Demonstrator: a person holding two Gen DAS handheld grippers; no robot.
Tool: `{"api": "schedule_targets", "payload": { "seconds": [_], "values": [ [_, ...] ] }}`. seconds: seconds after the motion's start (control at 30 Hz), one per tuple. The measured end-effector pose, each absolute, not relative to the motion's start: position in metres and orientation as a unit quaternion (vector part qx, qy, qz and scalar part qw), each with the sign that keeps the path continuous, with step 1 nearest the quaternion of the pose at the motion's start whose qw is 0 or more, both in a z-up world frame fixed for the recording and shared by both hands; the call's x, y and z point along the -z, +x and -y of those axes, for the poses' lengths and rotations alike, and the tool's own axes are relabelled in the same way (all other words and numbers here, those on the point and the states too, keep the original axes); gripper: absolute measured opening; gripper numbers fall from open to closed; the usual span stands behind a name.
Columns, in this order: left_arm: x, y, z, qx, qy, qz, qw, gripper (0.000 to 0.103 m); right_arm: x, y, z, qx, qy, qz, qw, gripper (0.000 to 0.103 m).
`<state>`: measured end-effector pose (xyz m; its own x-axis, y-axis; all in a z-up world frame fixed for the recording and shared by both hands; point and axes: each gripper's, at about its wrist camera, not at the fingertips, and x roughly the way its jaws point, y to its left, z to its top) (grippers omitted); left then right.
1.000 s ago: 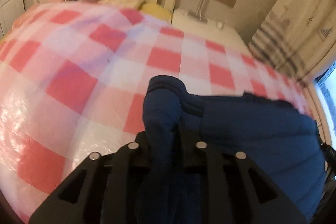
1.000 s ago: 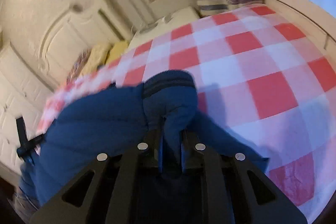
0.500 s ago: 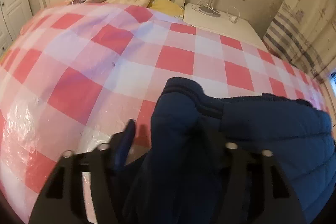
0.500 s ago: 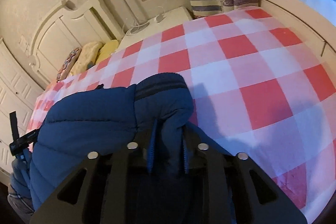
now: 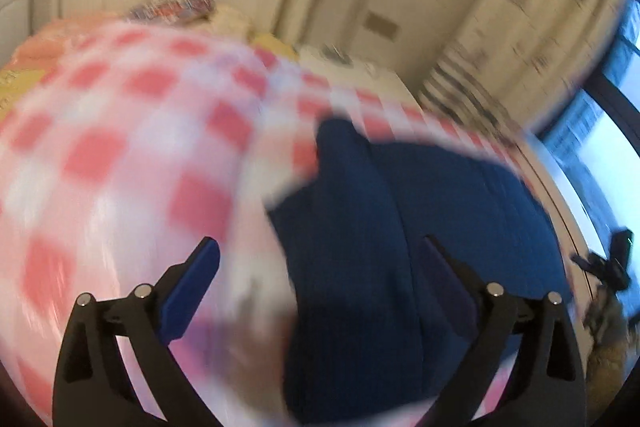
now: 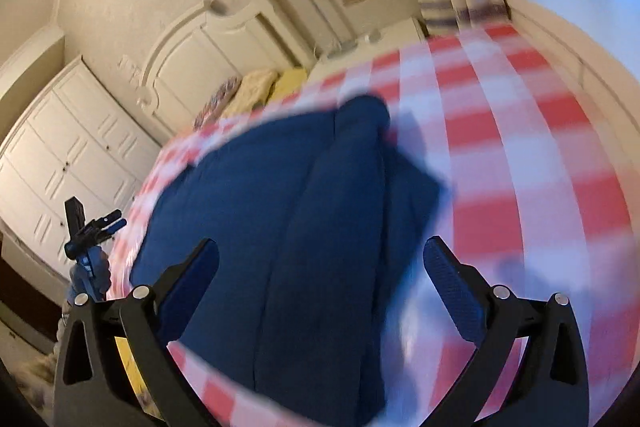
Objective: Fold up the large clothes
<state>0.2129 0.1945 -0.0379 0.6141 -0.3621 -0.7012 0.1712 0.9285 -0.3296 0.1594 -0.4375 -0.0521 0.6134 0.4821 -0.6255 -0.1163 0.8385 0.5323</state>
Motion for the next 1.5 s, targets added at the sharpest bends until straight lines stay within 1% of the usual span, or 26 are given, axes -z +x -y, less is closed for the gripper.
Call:
{"api": "schedule_targets", "payload": {
  "seconds": [0.1, 0.23, 0.27, 0.33, 0.4, 0.43, 0.47, 0.5, 0.53, 0.57, 0.63, 0.67, 0.8, 1.0, 1.03, 1.1, 1.13, 1.17, 1.2, 1.23, 1.27, 1.33, 1.37, 1.43, 1.5],
  "values": [
    [0.066, 0.181, -0.188, 0.172, -0.131, -0.447, 0.868, 0.099, 0.077, 0.129, 0.432, -0.18, 0.247, -0.42, 0.855, 0.099],
    [0.102, 0.177, -0.178, 0.173, -0.151, -0.477, 0.848, 0.099, 0.096, 0.113, 0.41, -0.186, 0.236, -0.428, 0.852, 0.099],
    [0.104, 0.175, -0.179, 0.17, -0.156, -0.469, 0.852, 0.101, 0.095, 0.111, 0.406, -0.184, 0.229, -0.422, 0.857, 0.099],
    [0.103, 0.181, -0.173, 0.165, -0.157, -0.469, 0.853, 0.1, 0.095, 0.115, 0.401, -0.18, 0.23, -0.424, 0.858, 0.097],
    [0.101, 0.186, -0.169, 0.182, -0.172, -0.47, 0.846, 0.093, 0.093, 0.116, 0.397, -0.176, 0.233, -0.415, 0.862, 0.09],
    [0.099, 0.187, -0.168, 0.178, -0.175, -0.467, 0.848, 0.077, 0.089, 0.113, 0.394, -0.176, 0.227, -0.402, 0.87, 0.079],
    [0.096, 0.186, -0.164, 0.172, -0.167, -0.462, 0.854, 0.058, 0.085, 0.109, 0.392, -0.168, 0.216, -0.388, 0.88, 0.069],
    [0.091, 0.183, -0.162, 0.163, -0.153, -0.456, 0.862, 0.051, 0.082, 0.104, 0.39, -0.16, 0.207, -0.379, 0.888, 0.063],
    [0.086, 0.178, -0.159, 0.151, -0.136, -0.447, 0.871, 0.038, 0.076, 0.097, 0.386, -0.153, 0.195, -0.368, 0.896, 0.053],
    [0.082, 0.173, -0.158, 0.145, -0.128, -0.443, 0.875, 0.031, 0.073, 0.094, 0.384, -0.149, 0.188, -0.363, 0.901, 0.046],
    [0.073, 0.159, -0.155, 0.143, -0.122, -0.434, 0.881, 0.027, 0.064, 0.083, 0.379, -0.139, 0.173, -0.353, 0.909, 0.04],
    [0.071, 0.151, -0.155, 0.143, -0.118, -0.433, 0.882, 0.026, 0.062, 0.079, 0.38, -0.139, 0.174, -0.35, 0.91, 0.038],
    [0.066, 0.118, -0.157, 0.155, -0.113, -0.431, 0.881, 0.026, 0.059, 0.051, 0.385, -0.145, 0.185, -0.348, 0.908, 0.037],
    [0.082, 0.073, -0.173, 0.16, -0.128, -0.436, 0.876, 0.03, 0.068, 0.0, 0.385, -0.159, 0.201, -0.358, 0.898, 0.037],
    [0.083, 0.069, -0.173, 0.16, -0.128, -0.436, 0.876, 0.033, 0.07, -0.007, 0.387, -0.159, 0.207, -0.36, 0.895, 0.039],
    [0.084, 0.066, -0.177, 0.153, -0.125, -0.435, 0.879, 0.047, 0.073, -0.011, 0.392, -0.148, 0.215, -0.369, 0.892, 0.044],
    [0.083, 0.066, -0.18, 0.143, -0.122, -0.432, 0.882, 0.064, 0.072, -0.011, 0.397, -0.141, 0.221, -0.375, 0.889, 0.055],
    [0.08, 0.065, -0.186, 0.129, -0.122, -0.421, 0.889, 0.079, 0.069, -0.012, 0.404, -0.127, 0.227, -0.372, 0.891, 0.069],
    [0.073, 0.064, -0.195, 0.112, -0.131, -0.404, 0.898, 0.083, 0.061, -0.014, 0.412, -0.107, 0.233, -0.36, 0.897, 0.075],
    [0.061, 0.06, -0.21, 0.088, -0.151, -0.374, 0.911, 0.09, 0.051, -0.016, 0.419, -0.09, 0.236, -0.344, 0.904, 0.091],
    [0.052, 0.06, -0.216, 0.076, -0.159, -0.358, 0.917, 0.093, 0.037, -0.016, 0.424, -0.076, 0.233, -0.325, 0.913, 0.095],
    [0.02, 0.064, -0.22, 0.052, -0.159, -0.317, 0.933, 0.095, 0.004, -0.007, 0.422, -0.068, 0.209, -0.285, 0.933, 0.095],
    [0.007, 0.067, -0.216, 0.049, -0.153, -0.304, 0.939, 0.099, -0.008, -0.001, 0.417, -0.069, 0.195, -0.274, 0.939, 0.095],
    [-0.029, 0.073, -0.192, 0.045, -0.136, -0.261, 0.955, 0.101, -0.037, 0.024, 0.396, -0.071, 0.162, -0.252, 0.952, 0.096],
    [-0.054, 0.081, -0.16, 0.044, -0.12, -0.229, 0.965, 0.101, -0.061, 0.051, 0.367, -0.079, 0.138, -0.228, 0.961, 0.097]
  ]
}}
